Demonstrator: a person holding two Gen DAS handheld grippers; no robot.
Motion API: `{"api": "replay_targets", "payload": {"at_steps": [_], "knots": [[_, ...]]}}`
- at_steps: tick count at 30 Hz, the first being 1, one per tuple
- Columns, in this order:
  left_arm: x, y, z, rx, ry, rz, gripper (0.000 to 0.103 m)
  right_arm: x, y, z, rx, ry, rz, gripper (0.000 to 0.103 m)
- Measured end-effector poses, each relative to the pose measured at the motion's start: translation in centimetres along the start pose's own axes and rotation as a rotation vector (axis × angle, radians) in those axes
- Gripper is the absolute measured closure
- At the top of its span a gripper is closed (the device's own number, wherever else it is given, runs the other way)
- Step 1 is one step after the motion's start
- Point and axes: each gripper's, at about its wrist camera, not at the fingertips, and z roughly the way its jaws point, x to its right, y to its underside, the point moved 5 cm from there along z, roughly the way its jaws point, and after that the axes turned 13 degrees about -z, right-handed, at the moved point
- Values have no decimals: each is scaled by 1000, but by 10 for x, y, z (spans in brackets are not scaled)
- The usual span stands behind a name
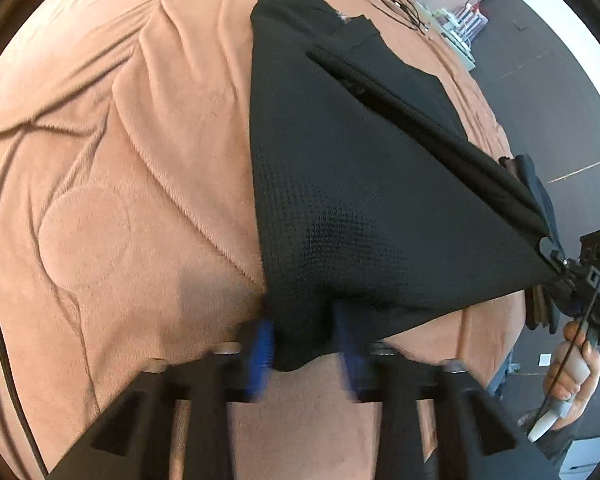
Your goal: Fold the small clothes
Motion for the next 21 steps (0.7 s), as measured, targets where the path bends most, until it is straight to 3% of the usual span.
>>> {"api": "replay_targets", "payload": {"at_steps": [2, 4, 9, 15, 18, 21], "knots": [[2, 1, -4, 3, 5, 24, 91, 1, 0, 2, 0, 0, 9, 99], [4, 1, -12, 1, 18, 62, 93, -3, -2, 3, 5, -11, 14, 99], [-3, -1, -19, -41, 31, 127, 94, 7, 8, 0, 24, -31, 43, 99], [-12, 0, -14, -78, 13, 151, 94, 42, 44, 28, -45, 24, 104, 99], [-11, 1, -15, -84, 9, 169, 95, 49, 50, 34, -32, 15, 72, 99], [-10, -1, -16, -92, 13, 169, 94, 40, 45, 28, -54, 84, -2, 93]]}}
